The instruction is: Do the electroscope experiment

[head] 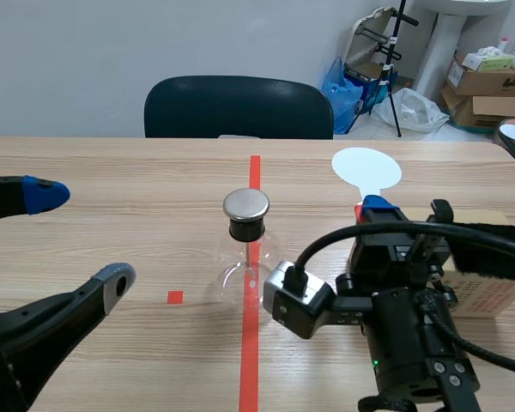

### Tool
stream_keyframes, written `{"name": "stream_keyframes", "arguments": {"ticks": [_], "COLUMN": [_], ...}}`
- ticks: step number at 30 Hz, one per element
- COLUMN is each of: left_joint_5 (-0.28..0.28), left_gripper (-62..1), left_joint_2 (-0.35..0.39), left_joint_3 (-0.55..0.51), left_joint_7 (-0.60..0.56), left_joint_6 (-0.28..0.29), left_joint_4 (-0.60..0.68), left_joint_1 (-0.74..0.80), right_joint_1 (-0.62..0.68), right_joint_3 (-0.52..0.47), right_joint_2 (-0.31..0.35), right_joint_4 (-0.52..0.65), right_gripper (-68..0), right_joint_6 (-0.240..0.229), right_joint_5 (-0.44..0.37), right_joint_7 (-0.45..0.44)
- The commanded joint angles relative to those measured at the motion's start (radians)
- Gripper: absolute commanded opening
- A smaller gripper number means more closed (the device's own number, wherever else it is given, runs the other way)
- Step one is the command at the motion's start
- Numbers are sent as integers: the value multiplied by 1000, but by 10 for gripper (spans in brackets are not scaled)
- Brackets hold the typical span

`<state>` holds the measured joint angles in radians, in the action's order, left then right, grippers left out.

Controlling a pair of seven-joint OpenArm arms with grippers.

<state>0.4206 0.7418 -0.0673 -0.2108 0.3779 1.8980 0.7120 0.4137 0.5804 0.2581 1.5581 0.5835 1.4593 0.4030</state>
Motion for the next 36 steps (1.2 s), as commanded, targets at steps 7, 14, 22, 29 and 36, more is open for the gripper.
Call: {"name": "stream_keyframes", "arguments": {"ticks": [7,14,22,29,36], "left_joint_5": [5,-6,-47,-47,-47], "left_gripper": [-382,-579,-577,-577,-577], "left_joint_2": [115,157,109,-5,-85], "left_joint_3": [57,275,613,804,877], "left_joint_7": [55,-16,-175,-219,-220], "left_joint_6": [12,37,37,36,36], "left_joint_4": [-65,-290,-573,-761,-870], "left_joint_1": [-129,-327,-625,-811,-905], "right_joint_1": [-49,-71,-98,-98,-98], "right_joint_3": [69,116,138,138,138], "right_joint_2": [39,53,56,55,55], "right_joint_4": [-3,-18,-67,-67,-67], "right_gripper": [-665,-665,-665,-665,-665], "right_joint_6": [-8,-8,-11,-11,-10], "right_joint_5": [2,2,2,2,2], "right_joint_7": [52,78,108,116,119]}}
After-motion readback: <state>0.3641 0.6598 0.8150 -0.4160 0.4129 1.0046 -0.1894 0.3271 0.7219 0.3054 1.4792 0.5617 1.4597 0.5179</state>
